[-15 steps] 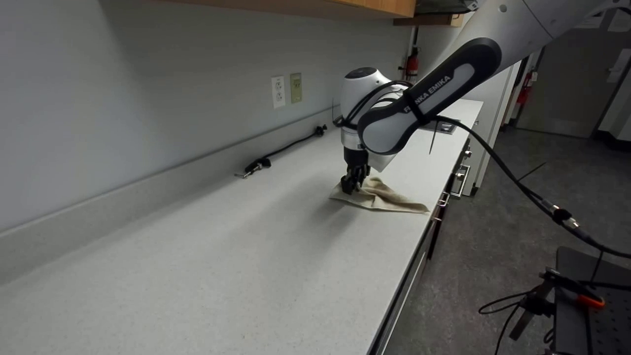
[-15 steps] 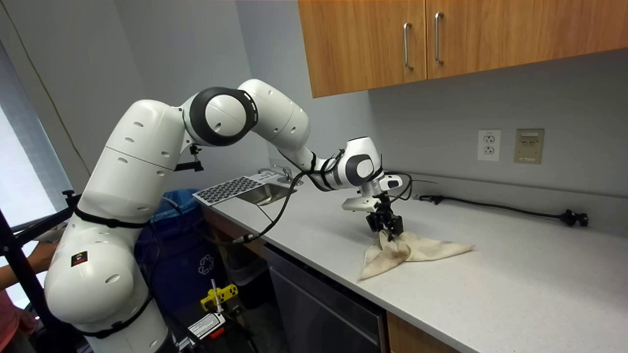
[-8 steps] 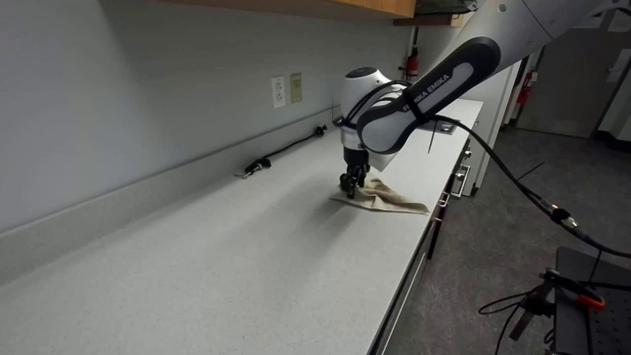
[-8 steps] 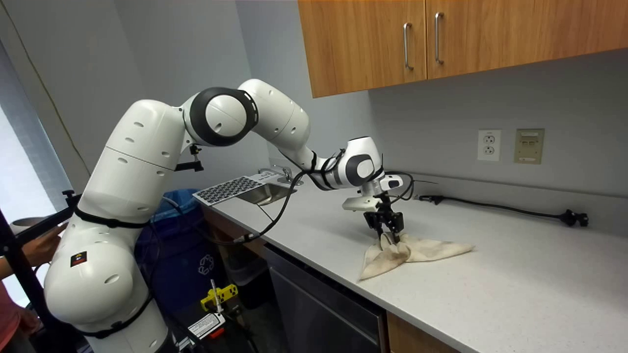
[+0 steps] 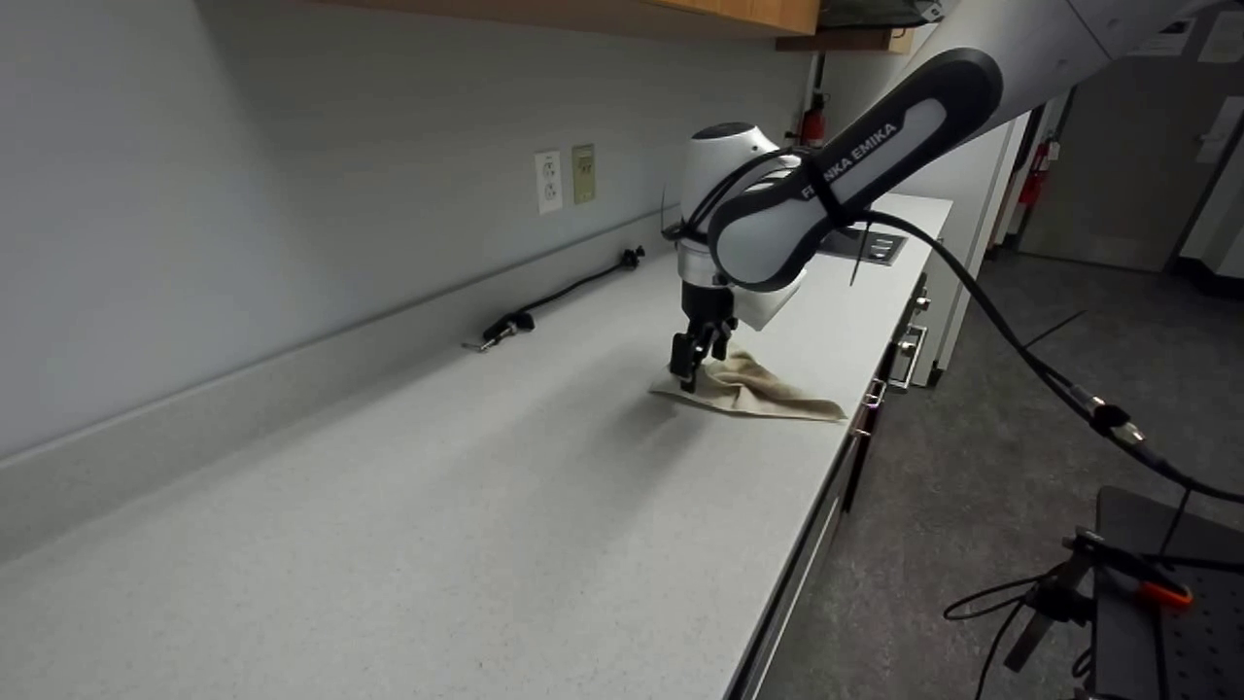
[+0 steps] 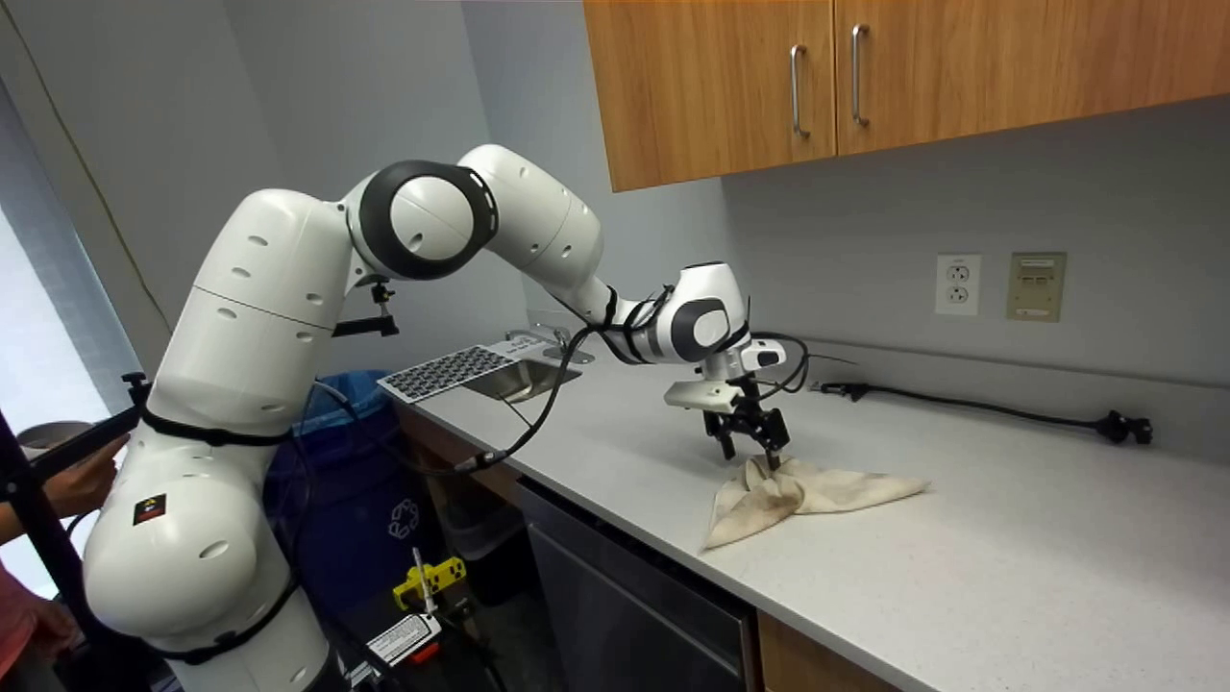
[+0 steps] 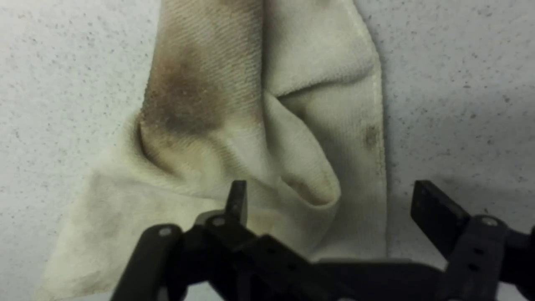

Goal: Fold the towel

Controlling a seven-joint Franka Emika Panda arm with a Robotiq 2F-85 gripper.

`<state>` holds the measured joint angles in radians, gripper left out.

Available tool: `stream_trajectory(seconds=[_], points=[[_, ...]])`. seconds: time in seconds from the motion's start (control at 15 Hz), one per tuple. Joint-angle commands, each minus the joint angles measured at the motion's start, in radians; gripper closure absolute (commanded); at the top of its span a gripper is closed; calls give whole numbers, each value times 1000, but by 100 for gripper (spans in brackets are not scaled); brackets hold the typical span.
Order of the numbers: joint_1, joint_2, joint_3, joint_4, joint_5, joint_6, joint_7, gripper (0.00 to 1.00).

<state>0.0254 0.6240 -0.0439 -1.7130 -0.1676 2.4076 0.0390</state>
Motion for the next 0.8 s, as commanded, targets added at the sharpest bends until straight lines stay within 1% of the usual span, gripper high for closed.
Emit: stream_trajectory(seconds=[0.0, 0.47, 0.73], points=[[-49, -18, 58, -12, 86, -13, -94, 0], [-82, 44, 80, 71, 166, -39, -145, 0], [-96, 61, 118, 96, 218, -62, -184, 0]])
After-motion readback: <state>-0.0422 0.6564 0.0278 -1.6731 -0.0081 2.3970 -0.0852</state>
